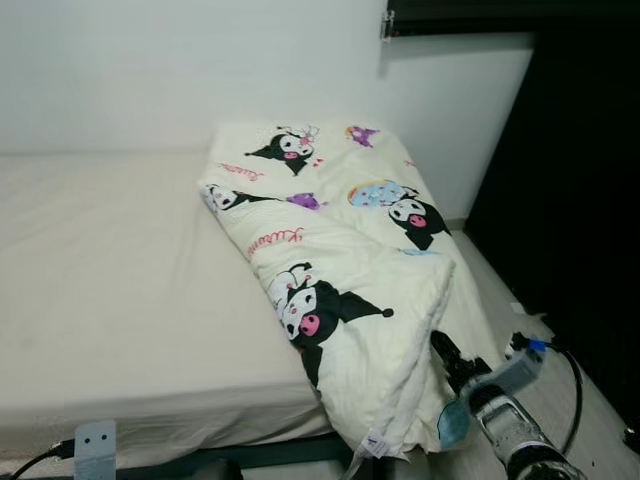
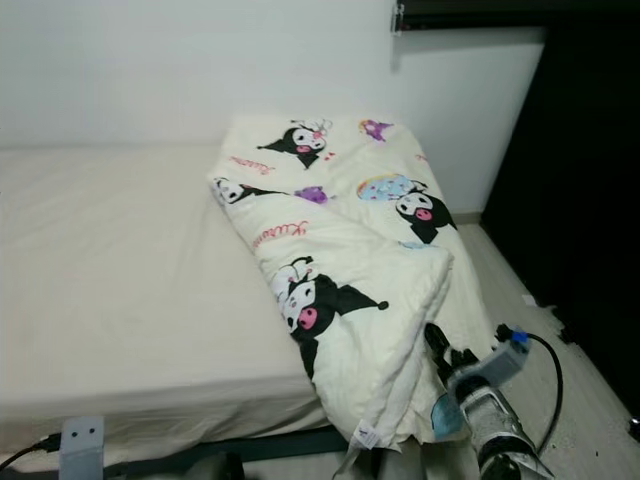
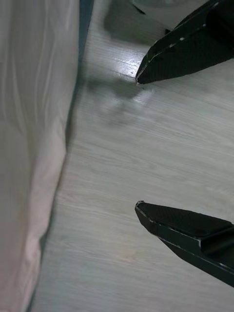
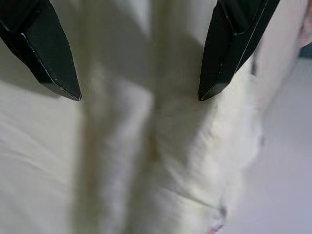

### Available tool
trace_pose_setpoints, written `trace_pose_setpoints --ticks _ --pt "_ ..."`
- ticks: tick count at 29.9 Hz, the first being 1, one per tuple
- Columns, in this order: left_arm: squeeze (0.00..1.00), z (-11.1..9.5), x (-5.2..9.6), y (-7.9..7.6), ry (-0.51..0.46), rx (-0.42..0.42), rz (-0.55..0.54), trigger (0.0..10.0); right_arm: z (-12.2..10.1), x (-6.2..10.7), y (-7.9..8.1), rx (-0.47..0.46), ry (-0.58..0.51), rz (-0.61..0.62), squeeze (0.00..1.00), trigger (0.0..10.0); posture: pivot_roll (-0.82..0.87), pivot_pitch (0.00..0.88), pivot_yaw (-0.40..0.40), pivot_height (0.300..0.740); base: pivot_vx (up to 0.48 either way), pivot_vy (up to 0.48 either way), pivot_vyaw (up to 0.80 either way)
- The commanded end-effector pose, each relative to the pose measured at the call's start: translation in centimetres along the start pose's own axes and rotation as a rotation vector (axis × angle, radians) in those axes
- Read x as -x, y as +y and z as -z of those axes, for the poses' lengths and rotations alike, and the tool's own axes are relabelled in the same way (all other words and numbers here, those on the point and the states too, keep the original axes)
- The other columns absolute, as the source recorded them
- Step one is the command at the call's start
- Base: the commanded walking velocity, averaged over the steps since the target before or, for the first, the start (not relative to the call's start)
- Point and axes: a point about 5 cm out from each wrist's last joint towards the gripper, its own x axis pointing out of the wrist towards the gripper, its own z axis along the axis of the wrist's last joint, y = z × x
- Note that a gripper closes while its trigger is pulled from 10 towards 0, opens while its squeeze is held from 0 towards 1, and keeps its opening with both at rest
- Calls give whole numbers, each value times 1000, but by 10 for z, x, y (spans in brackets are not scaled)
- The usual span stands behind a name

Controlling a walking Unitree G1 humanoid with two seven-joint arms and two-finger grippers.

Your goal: Clean up the room

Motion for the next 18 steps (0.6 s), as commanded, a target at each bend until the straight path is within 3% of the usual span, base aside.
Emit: trace_pose_setpoints --ticks 1,15,16,18 --pt "0 8 1 2 11 -33 -5 10000 0 -3 7 -18 -7 -60 0 10000 -88 0 -13 555 0 0 0" --pt "0 17 5 -3 27 -67 13 10000 7 -8 8 21 66 22 0 10000 -85 0 -25 555 0 0 0" --pt "0 17 5 -2 27 -68 14 10000 6 -9 10 9 55 -5 0 6039 -85 0 -24 555 0 0 0" --pt "0 17 5 -2 27 -68 14 10000 6 -9 12 1 47 -26 0 6039 -85 0 -24 555 0 0 0"
